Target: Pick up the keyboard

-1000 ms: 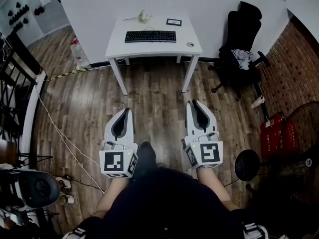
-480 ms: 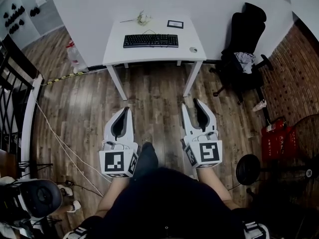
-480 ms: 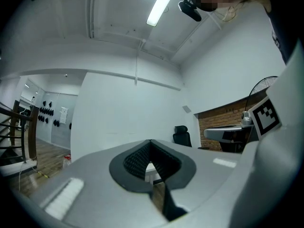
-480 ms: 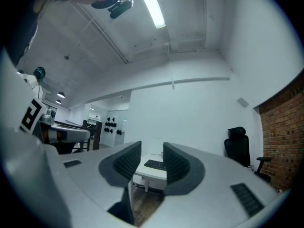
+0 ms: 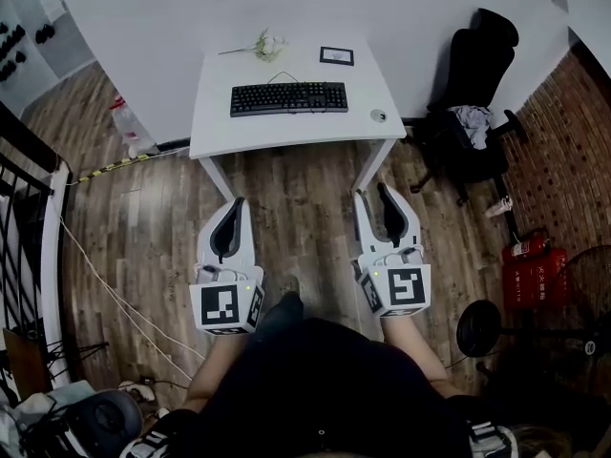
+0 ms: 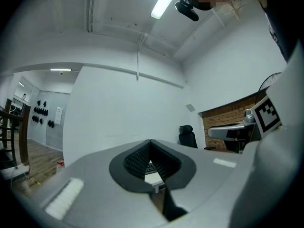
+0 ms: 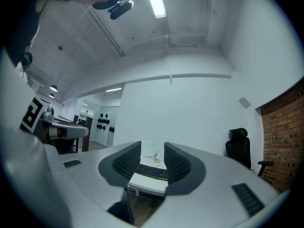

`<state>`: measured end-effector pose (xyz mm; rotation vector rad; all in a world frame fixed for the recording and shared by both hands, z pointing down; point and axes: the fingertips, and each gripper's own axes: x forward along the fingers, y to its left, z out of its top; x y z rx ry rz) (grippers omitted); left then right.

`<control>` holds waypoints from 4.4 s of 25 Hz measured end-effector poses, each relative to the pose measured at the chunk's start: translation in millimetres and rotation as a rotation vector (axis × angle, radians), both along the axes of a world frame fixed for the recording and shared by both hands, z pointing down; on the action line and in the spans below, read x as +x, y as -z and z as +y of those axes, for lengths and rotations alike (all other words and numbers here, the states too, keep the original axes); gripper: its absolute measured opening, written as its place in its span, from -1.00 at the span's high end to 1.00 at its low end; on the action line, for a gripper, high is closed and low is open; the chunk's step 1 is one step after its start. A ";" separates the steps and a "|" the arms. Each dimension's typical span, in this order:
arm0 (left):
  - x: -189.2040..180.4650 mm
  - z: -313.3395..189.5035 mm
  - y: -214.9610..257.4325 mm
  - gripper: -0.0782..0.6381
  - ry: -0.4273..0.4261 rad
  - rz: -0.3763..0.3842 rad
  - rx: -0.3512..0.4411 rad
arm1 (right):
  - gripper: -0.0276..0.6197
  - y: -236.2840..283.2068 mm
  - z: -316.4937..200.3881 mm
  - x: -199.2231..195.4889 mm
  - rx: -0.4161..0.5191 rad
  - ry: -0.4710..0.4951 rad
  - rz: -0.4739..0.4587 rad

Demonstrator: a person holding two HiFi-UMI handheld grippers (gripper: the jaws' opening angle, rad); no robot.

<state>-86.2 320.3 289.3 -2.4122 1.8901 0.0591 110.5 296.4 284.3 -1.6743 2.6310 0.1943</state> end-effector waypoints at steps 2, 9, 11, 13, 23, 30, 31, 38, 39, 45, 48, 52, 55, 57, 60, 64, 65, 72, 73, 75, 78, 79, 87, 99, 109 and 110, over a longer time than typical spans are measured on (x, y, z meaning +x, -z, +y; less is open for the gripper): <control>-8.4 -23.6 1.2 0.75 -0.012 -0.003 0.002 | 0.51 -0.5 -21.5 -6.5 -0.003 -0.014 0.000; -28.3 -90.9 -1.3 0.75 -0.050 -0.015 0.000 | 0.49 -3.4 -82.7 -22.2 -0.004 -0.051 -0.002; -33.0 -102.1 -3.1 0.75 -0.045 -0.004 -0.002 | 0.48 -2.8 -92.2 -27.1 -0.002 -0.050 0.005; -35.5 -111.9 -5.3 0.75 -0.050 -0.002 -0.001 | 0.48 -4.3 -101.0 -30.3 -0.003 -0.050 0.006; -41.6 -150.5 -7.6 0.75 -0.062 0.011 -0.005 | 0.46 -2.2 -136.7 -36.3 0.013 -0.050 0.001; -49.3 -177.8 -9.8 0.75 -0.056 0.016 0.006 | 0.46 -0.1 -164.0 -41.8 0.033 -0.048 0.000; -50.4 -182.8 -9.4 0.75 -0.052 0.019 0.007 | 0.46 0.1 -169.1 -42.5 0.033 -0.048 0.001; -53.2 -233.1 -12.3 0.75 -0.044 0.033 -0.001 | 0.47 -5.7 -219.2 -43.0 0.027 -0.051 0.002; -52.2 -242.0 -13.3 0.75 -0.046 0.034 -0.004 | 0.47 -6.7 -228.2 -42.0 0.023 -0.053 0.003; -45.9 -305.9 -13.2 0.75 -0.041 0.042 -0.011 | 0.47 -9.0 -293.1 -33.0 0.001 -0.058 0.011; -43.2 -343.7 -13.2 0.75 -0.032 0.041 -0.020 | 0.47 -10.0 -330.8 -28.6 -0.015 -0.052 0.019; -39.8 -394.2 -14.4 0.75 -0.020 0.029 -0.029 | 0.46 -15.3 -382.0 -21.7 -0.034 -0.039 0.024; -37.8 -430.3 -14.8 0.75 -0.013 0.031 -0.030 | 0.46 -20.2 -420.5 -18.6 -0.051 -0.026 0.028; -36.7 -453.9 -15.9 0.75 -0.007 0.031 -0.030 | 0.46 -23.7 -445.7 -17.8 -0.062 -0.015 0.030; -34.7 -486.0 -19.1 0.75 0.005 0.027 -0.034 | 0.46 -29.5 -479.4 -17.0 -0.070 0.004 0.031; -32.9 -515.9 -23.6 0.75 0.018 0.018 -0.036 | 0.46 -37.7 -513.0 -16.2 -0.082 0.028 0.034; -32.8 -521.5 -24.8 0.75 0.021 0.016 -0.036 | 0.46 -39.5 -519.7 -15.8 -0.083 0.031 0.034; -40.5 -544.6 -40.9 0.75 0.029 0.020 -0.064 | 0.46 -54.9 -548.3 -20.0 -0.103 0.040 0.038; -41.8 -547.4 -42.9 0.75 0.028 0.021 -0.069 | 0.46 -57.2 -550.3 -20.9 -0.109 0.039 0.040; -43.1 -553.1 -46.4 0.75 0.020 0.024 -0.079 | 0.46 -61.1 -553.3 -21.3 -0.121 0.033 0.045; -42.8 -562.8 -50.9 0.75 -0.004 0.031 -0.104 | 0.46 -66.1 -557.1 -19.1 -0.139 0.014 0.055; -42.5 -565.9 -52.4 0.75 -0.011 0.030 -0.112 | 0.46 -68.3 -558.4 -17.9 -0.145 0.008 0.057; -43.9 -587.5 -90.6 0.75 -0.052 0.015 -0.204 | 0.46 -113.9 -570.6 -9.3 -0.201 -0.037 0.070; -43.5 -582.0 -150.6 0.75 -0.078 -0.077 -0.345 | 0.46 -190.3 -561.4 3.1 -0.365 -0.058 0.157; -42.9 -579.6 -179.0 0.75 -0.090 -0.038 -0.412 | 0.44 -251.6 -552.4 13.7 -0.505 -0.055 0.223; -42.5 -579.4 -181.5 0.75 -0.092 -0.039 -0.418 | 0.44 -257.3 -551.2 14.7 -0.521 -0.053 0.229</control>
